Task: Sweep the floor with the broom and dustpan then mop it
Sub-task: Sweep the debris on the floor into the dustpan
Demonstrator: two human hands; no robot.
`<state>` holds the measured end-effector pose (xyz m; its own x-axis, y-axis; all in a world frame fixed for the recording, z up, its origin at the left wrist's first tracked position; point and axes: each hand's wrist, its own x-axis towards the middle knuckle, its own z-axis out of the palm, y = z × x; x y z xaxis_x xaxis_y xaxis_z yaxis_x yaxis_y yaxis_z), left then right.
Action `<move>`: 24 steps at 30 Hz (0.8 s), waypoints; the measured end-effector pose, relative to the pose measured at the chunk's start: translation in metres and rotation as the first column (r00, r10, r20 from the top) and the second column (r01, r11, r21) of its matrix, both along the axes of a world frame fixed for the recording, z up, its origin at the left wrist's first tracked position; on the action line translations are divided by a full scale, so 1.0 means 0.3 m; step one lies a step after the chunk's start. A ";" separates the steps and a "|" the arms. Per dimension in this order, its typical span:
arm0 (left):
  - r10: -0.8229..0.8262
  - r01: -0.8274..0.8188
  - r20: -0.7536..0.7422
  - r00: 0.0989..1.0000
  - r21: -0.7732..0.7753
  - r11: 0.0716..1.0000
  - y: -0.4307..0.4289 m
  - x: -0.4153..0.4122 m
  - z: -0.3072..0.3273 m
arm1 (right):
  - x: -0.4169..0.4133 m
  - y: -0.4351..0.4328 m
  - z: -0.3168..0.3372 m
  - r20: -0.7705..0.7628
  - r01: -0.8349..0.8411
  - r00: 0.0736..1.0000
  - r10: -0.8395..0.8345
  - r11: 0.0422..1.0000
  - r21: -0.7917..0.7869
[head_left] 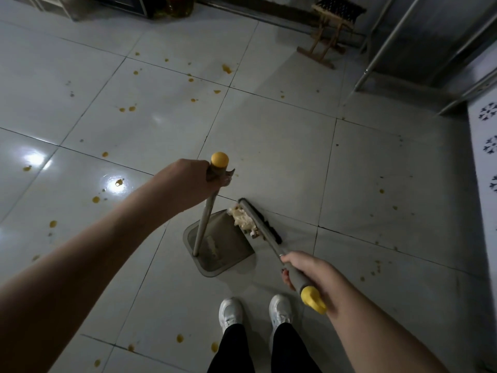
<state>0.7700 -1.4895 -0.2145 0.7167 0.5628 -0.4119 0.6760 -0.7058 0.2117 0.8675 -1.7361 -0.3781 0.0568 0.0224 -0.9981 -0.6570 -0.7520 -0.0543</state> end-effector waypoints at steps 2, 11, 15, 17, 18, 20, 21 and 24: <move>-0.017 0.017 0.006 1.000 -0.009 1.000 -0.012 0.007 0.006 | -0.015 0.004 0.002 -0.072 0.035 0.997 -0.033 0.999 0.019; -0.005 0.005 0.016 1.000 -0.033 0.999 -0.059 0.022 0.019 | 0.100 -0.021 0.096 -0.388 0.170 0.912 -0.131 0.983 0.068; -0.017 0.017 0.013 1.000 -0.028 0.999 -0.082 0.017 0.023 | 0.184 -0.072 0.139 -0.392 0.273 0.892 -0.226 0.959 0.069; -0.009 0.009 0.011 1.000 -0.035 0.999 -0.086 0.005 0.021 | 0.210 -0.080 0.164 -0.346 0.232 0.918 -0.196 0.970 0.066; 0.005 -0.005 0.012 1.000 -0.043 0.999 -0.087 -0.003 0.021 | 0.218 -0.075 0.178 -0.310 0.184 0.938 -0.156 0.981 0.064; 0.039 -0.038 0.018 0.999 -0.055 0.998 -0.087 -0.019 0.023 | 0.229 -0.059 0.195 -0.232 0.072 0.971 -0.057 0.996 0.056; 0.050 -0.049 0.019 0.999 -0.058 0.997 -0.088 -0.027 0.023 | 0.232 -0.051 0.194 -0.208 0.029 0.978 -0.017 0.998 0.057; 0.074 -0.072 0.023 0.997 -0.065 0.995 -0.097 -0.048 0.021 | 0.232 -0.026 0.177 -0.167 -0.045 0.984 0.053 0.997 0.055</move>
